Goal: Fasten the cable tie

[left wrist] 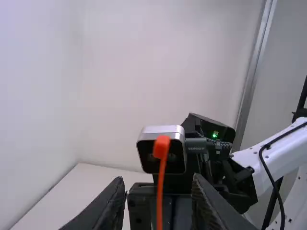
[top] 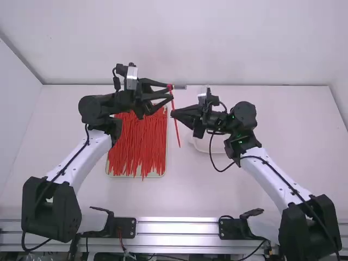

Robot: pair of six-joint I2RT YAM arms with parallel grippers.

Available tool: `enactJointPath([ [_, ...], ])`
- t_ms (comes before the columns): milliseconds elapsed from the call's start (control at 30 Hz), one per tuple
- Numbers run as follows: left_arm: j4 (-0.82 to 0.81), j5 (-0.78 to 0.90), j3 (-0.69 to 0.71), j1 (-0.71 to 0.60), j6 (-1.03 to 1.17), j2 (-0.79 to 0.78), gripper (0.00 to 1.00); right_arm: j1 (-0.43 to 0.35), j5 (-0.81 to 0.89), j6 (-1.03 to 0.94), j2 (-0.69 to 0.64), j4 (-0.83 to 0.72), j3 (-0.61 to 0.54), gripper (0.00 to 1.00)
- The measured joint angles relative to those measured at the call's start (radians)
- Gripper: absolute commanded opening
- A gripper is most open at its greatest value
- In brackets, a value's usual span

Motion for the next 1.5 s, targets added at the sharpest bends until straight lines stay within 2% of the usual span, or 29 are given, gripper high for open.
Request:
enactJointPath([
  [100,0.001,-0.011,0.0,0.0,-0.011,0.0,0.19,0.003,0.0,0.0,0.0,-0.004,0.0,0.0],
  [200,0.001,-0.014,0.0,0.0,-0.018,0.0,0.12,0.003,0.0,0.0,0.0,-0.01,0.0,0.0],
  [267,0.001,-0.015,0.0,0.0,-0.021,0.0,0.02,0.003,-0.001,0.0,0.0,-0.009,0.0,0.0],
  [633,0.0,-0.017,0.0,0.0,-0.037,0.0,0.01,0.003,0.0,0.001,0.0,-0.013,0.0,0.02],
  [700,0.0,-0.017,0.0,0.0,-0.041,0.0,0.02,0.003,-0.003,0.0,0.0,-0.014,0.0,0.14],
  [733,0.0,-0.018,0.0,0.0,-0.043,0.0,0.02,0.003,-0.009,0.002,0.0,-0.016,0.0,0.17],
  [800,0.0,-0.018,0.0,0.0,-0.044,0.0,0.01,0.003,-0.016,0.0,0.0,-0.02,0.0,0.33],
  [833,0.0,-0.018,0.0,0.0,-0.044,0.0,0.01,0.003,-0.016,0.001,0.0,-0.024,0.0,0.35],
  [900,0.0,-0.018,0.0,0.0,-0.048,0.0,0.02,0.003,-0.02,-0.001,0.0,-0.039,0.0,0.53],
  [933,0.0,-0.018,0.0,0.0,-0.048,0.0,0.01,0.003,-0.02,-0.001,0.0,-0.042,0.0,0.54],
  [967,-0.008,-0.018,0.0,0.0,-0.051,0.0,0.01,0.003,-0.022,-0.002,0.0,-0.053,0.0,0.64],
  [1033,-0.027,-0.02,0.0,0.0,-0.051,0.0,0.01,0.001,-0.023,-0.002,0.0,-0.066,0.0,0.71],
  [1067,-0.054,-0.021,0.0,0.0,-0.05,0.0,0.01,-0.004,-0.023,-0.003,0.0,-0.076,0.0,0.79],
  [1100,-0.116,-0.02,0.004,0.0,-0.042,0.0,0.01,-0.013,-0.023,0.002,0.0,-0.085,0.0,0.98],
  [1400,-0.524,-0.021,0.13,0.004,0.064,0.001,0.01,-0.08,-0.024,-0.004,0.0,-0.145,0.0,0.98],
  [1500,-0.649,-0.021,0.175,0.005,0.109,0.001,0.01,-0.089,-0.024,-0.064,0.0,-0.143,0.0,0.98],
])
